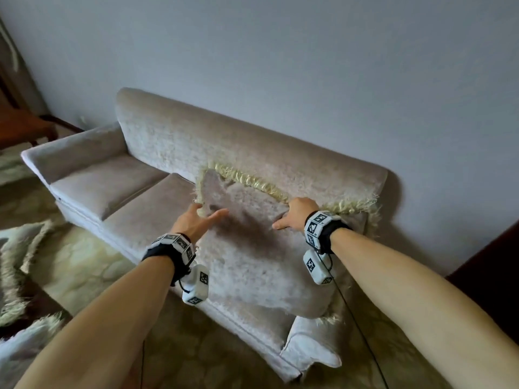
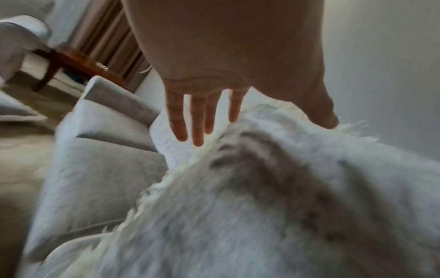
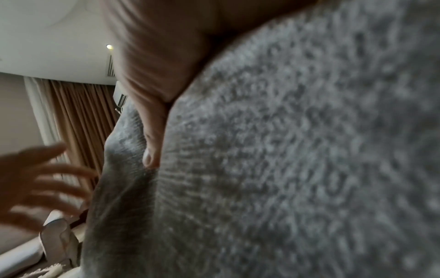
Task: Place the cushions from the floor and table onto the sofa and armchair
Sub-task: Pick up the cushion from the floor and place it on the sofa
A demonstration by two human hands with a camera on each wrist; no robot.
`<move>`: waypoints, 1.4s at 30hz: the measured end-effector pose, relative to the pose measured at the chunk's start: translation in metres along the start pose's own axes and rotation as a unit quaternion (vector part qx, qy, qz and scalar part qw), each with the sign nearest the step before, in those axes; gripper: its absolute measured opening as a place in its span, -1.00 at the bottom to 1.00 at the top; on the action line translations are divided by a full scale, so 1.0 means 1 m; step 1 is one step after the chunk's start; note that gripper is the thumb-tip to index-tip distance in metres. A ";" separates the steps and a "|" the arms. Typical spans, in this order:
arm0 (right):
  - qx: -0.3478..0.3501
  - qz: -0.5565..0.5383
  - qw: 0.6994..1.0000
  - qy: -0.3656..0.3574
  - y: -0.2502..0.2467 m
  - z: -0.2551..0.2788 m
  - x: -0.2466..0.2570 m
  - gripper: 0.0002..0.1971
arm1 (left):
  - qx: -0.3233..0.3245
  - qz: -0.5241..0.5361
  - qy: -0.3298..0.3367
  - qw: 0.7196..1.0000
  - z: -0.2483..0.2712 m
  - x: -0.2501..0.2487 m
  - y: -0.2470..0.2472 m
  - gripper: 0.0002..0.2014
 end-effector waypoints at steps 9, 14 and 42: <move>0.061 0.039 0.997 0.004 0.025 -0.139 0.009 -0.38 | 0.016 -0.274 0.240 0.931 -0.156 -0.061 0.025 0.08; 0.079 0.000 0.996 0.042 0.035 -0.200 0.007 -0.40 | 0.116 -0.365 0.329 0.863 -0.229 -0.069 0.056 0.24; 0.170 0.042 0.981 0.086 0.099 -0.346 -0.134 -0.24 | 0.293 -0.521 0.299 0.744 -0.394 -0.115 0.221 -0.18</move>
Point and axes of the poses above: each hand's wrist, its own z-axis away from the middle knuckle, its own y-axis out of the palm, x = y × z, the point moved 4 cm from there along -z, towards the middle knuckle, and after that the axes turned 1 degree about z, right-handed, at the moved point
